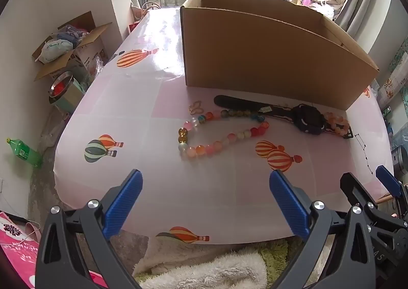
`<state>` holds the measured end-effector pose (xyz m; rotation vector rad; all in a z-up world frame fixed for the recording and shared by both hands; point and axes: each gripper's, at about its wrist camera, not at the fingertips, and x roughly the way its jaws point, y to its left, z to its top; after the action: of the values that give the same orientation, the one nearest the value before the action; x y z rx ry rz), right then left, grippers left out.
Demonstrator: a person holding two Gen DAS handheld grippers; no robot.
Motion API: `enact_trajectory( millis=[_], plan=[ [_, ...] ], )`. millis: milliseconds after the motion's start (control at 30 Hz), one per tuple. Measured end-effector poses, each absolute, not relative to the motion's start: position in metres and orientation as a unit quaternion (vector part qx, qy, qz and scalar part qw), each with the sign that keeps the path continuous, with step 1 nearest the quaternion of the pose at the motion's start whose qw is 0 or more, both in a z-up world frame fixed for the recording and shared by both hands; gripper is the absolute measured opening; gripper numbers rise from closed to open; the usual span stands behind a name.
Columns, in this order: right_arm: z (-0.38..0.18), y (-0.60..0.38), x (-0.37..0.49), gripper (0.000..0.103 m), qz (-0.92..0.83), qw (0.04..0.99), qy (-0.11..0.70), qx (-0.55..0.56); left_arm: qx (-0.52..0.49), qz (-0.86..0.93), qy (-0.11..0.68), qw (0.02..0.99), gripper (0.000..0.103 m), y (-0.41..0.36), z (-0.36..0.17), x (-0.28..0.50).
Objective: Organize jewelry
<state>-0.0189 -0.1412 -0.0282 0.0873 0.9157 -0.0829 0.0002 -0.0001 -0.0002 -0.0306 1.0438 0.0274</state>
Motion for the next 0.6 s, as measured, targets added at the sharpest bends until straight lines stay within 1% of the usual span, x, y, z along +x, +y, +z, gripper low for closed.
enact_trajectory(
  millis=[433, 600],
  plan=[
    [-0.0264, -0.1456, -0.0174, 0.096, -0.044, 0.896, 0.440, 0.044, -0.016, 0.015, 0.501, 0.865, 0.098, -0.0051, -0.0030, -0.0023],
    [-0.0340, -0.1472, -0.0200, 0.096, -0.044, 0.896, 0.439, 0.047, -0.014, 0.013, 0.502, 0.864, 0.098, -0.0014, -0.0074, 0.0006]
  ],
)
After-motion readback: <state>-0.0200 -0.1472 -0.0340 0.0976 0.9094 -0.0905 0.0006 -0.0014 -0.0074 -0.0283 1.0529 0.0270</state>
